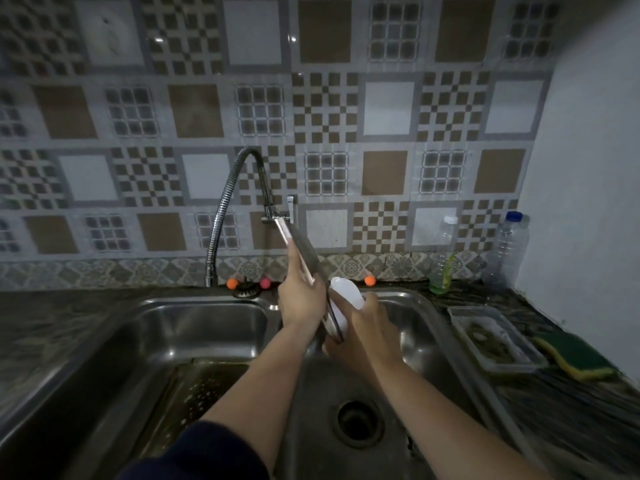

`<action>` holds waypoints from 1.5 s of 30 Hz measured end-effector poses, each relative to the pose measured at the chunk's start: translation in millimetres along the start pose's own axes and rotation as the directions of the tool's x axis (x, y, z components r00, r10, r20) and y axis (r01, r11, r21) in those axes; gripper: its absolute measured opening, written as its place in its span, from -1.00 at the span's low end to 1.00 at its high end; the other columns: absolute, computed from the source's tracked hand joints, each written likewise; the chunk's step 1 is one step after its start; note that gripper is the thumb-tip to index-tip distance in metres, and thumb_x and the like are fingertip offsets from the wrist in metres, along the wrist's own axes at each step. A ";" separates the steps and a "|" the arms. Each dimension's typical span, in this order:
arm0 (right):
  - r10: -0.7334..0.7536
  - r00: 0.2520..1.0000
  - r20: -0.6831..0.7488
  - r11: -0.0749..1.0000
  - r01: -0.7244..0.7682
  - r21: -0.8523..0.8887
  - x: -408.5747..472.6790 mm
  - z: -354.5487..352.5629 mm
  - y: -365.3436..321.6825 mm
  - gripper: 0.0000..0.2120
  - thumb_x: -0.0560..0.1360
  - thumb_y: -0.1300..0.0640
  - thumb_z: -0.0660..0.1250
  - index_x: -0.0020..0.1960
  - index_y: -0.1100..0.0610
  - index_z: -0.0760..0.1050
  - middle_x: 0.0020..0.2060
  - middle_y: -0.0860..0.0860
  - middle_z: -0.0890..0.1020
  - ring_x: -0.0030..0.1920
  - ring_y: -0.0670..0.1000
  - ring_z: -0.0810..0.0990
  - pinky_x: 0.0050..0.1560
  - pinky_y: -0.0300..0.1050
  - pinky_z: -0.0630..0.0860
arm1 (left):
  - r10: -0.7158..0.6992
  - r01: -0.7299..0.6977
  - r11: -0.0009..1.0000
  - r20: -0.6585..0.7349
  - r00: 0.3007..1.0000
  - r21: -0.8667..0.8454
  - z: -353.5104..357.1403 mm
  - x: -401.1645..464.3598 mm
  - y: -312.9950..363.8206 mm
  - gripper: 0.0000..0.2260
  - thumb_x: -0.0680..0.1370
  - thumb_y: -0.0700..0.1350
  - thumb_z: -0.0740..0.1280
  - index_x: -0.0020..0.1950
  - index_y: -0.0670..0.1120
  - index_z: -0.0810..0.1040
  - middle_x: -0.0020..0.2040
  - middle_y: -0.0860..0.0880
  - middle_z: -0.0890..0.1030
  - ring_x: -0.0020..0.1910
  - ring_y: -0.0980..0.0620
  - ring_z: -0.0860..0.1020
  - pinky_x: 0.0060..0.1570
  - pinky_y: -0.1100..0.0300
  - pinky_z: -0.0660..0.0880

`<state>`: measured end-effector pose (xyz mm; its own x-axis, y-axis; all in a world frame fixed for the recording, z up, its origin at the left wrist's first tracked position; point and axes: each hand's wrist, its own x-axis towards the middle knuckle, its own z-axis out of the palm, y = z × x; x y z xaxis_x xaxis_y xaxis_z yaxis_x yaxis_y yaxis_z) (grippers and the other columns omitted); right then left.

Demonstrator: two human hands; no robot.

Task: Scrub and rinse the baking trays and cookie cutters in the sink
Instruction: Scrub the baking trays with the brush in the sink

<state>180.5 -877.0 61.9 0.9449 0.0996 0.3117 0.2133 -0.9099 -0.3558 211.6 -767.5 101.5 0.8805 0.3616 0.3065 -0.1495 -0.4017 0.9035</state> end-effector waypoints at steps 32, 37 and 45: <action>0.356 0.926 0.127 0.779 -0.369 0.506 -22.1 90.8 -134.1 -0.39 0.40 -0.30 0.33 0.42 -0.22 0.33 0.37 0.01 0.44 0.17 0.03 0.58 0.22 -0.03 0.49 | -0.268 0.204 0.947 0.260 0.928 0.250 -203.3 31.0 -215.9 -0.37 0.62 0.07 0.17 0.58 0.06 -0.11 0.33 -0.14 0.49 0.28 -0.16 0.46 0.25 -0.01 0.38; 0.355 0.926 0.126 0.843 -0.375 0.385 -6.1 101.6 -131.5 -0.38 0.44 -0.04 0.37 0.45 -0.26 0.27 0.35 0.10 0.42 0.24 0.09 0.48 0.15 -0.14 0.44 | -0.360 0.280 0.908 0.238 0.902 0.310 -219.8 37.0 -248.8 -0.37 0.61 0.05 0.20 0.56 0.11 -0.11 0.32 -0.14 0.47 0.24 -0.13 0.48 0.19 0.00 0.41; 0.342 0.932 0.119 0.853 -0.361 0.376 4.6 124.6 -113.8 -0.38 0.45 0.03 0.37 0.45 -0.25 0.27 0.31 0.12 0.43 0.21 0.10 0.48 0.01 -0.14 0.43 | -0.507 0.396 0.837 0.263 0.821 0.378 -221.0 34.3 -311.1 -0.36 0.61 -0.03 0.23 0.54 0.21 -0.09 0.21 -0.10 0.52 0.00 -0.02 0.52 0.08 0.05 0.48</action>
<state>191.5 -722.9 -5.9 0.9832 -0.1708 0.0644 -0.0658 -0.6607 -0.7478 188.9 -444.2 -102.8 0.9166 0.2796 -0.2857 0.3940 -0.5111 0.7639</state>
